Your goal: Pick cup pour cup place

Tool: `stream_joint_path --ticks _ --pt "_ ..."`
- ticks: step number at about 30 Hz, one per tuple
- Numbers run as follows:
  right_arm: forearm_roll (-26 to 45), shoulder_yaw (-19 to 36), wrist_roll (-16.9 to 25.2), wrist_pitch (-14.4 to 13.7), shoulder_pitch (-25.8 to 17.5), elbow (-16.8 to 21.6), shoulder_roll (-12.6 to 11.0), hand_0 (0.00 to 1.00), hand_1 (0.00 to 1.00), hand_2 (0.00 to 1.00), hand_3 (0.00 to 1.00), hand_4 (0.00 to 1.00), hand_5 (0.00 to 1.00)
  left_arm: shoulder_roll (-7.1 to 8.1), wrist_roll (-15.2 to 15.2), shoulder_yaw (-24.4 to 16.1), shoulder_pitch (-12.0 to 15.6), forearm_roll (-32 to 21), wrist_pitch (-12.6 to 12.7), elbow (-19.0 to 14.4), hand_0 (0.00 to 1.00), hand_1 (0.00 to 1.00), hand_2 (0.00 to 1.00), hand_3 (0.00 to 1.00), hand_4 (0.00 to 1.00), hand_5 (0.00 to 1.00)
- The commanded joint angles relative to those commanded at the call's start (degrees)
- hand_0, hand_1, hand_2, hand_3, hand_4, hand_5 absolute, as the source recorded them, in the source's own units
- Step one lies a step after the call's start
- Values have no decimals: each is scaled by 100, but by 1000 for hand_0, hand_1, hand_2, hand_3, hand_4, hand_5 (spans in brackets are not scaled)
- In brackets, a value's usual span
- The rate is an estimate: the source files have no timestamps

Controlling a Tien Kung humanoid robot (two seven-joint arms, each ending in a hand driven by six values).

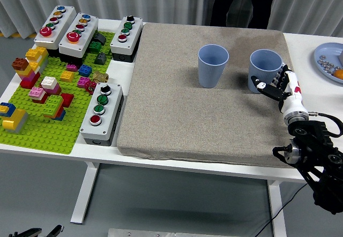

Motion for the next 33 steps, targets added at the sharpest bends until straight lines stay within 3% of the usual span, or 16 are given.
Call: stream_joint_path --ticks 6,7,18,19,33 --pt "-87 39 -61 75 -1 3 -13 864 791 820 856 774 42 3 -1 26 -1 -20 -4 0 763 780 824 727 504 996" --pt "-101 43 -71 84 -2 4 -14 876 818 873 882 785 46 3 -1 28 -1 -20 -4 0 763 780 825 725 505 994" --pt "-197 49 -268 178 -35 -12 -7 880 820 879 892 798 55 3 5 18 31 -7 -5 0 763 779 823 728 505 993" --pt "-215 53 -292 187 -36 -12 -8 897 853 939 939 831 99 4 5 21 32 -9 -6 0 762 779 823 722 506 993" --pt "-323 107 -411 228 -63 19 -21 903 854 945 949 842 96 9 3 39 50 -9 -10 0 761 779 822 720 503 988"
